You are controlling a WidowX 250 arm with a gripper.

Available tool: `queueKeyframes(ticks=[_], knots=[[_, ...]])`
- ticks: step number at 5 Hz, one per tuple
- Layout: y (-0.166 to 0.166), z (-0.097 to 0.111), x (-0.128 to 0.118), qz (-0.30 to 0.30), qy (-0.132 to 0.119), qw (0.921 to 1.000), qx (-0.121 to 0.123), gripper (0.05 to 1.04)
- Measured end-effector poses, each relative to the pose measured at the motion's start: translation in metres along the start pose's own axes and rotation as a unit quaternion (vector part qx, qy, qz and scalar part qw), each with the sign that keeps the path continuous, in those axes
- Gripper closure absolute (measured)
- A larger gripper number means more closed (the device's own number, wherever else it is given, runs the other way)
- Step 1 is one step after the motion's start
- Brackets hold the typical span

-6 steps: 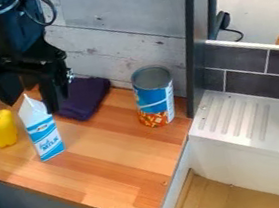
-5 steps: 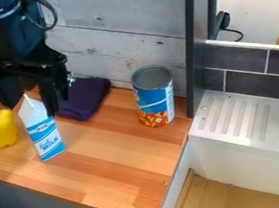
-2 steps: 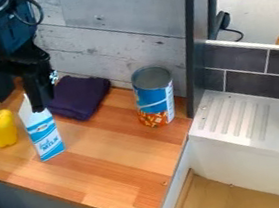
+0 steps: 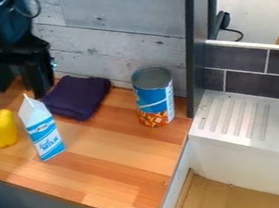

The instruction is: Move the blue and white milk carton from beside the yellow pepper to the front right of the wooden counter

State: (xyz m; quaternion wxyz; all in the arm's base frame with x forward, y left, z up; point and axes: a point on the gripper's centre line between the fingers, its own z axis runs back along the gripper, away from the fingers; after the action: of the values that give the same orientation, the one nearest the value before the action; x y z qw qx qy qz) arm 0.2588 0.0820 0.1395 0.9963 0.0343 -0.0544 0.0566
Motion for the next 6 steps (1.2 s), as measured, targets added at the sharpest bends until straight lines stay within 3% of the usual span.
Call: queueKeyframes(ticks=[2, 3, 4, 5, 6], knots=[[0.043, -0.003, 0.036, 0.144, -0.019, 0.9894, -0.012, 0.083], [0.056, -0.011, 0.041, 0.238, -0.032, 0.9703, -0.032, 0.083], [0.062, -0.027, 0.044, 0.283, -0.030, 0.9584, -0.023, 0.083], [0.060, -0.045, 0.039, 0.295, -0.010, 0.9553, -0.001, 0.083], [0.049, -0.055, 0.042, 0.299, -0.004, 0.9542, 0.006, 0.083]])
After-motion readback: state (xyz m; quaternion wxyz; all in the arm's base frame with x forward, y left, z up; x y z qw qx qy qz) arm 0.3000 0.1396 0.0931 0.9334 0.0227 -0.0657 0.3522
